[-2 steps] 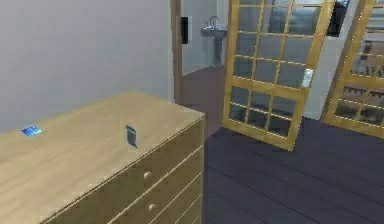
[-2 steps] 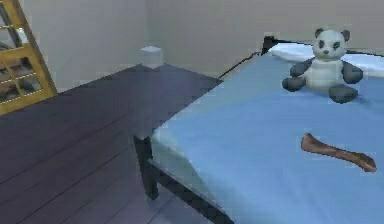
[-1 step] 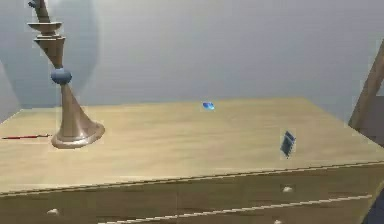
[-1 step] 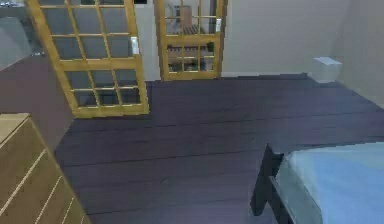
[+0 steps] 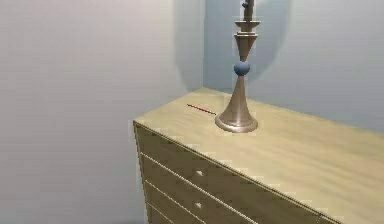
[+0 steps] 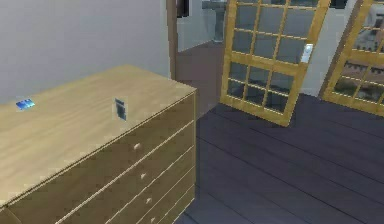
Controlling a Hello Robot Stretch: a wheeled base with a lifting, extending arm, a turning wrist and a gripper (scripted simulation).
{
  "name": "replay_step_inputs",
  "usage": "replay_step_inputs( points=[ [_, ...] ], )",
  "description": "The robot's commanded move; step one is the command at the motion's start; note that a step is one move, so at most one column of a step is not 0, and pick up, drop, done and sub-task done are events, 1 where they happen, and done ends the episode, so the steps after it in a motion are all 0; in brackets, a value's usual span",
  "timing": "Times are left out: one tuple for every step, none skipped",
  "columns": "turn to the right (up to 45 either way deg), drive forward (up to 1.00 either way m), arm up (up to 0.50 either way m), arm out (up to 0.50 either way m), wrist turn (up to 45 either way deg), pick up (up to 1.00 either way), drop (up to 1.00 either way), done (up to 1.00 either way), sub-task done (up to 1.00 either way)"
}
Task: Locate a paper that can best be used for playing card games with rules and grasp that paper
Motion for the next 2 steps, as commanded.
replay_step_inputs(
  points=[
    [-15.0,0.0,0.0,0.0,0.0,0.0,0.0,0.0,0.0],
    [-3.0,0.0,0.0,0.0,0.0,0.0,0.0,0.0,0.0]
  ],
)
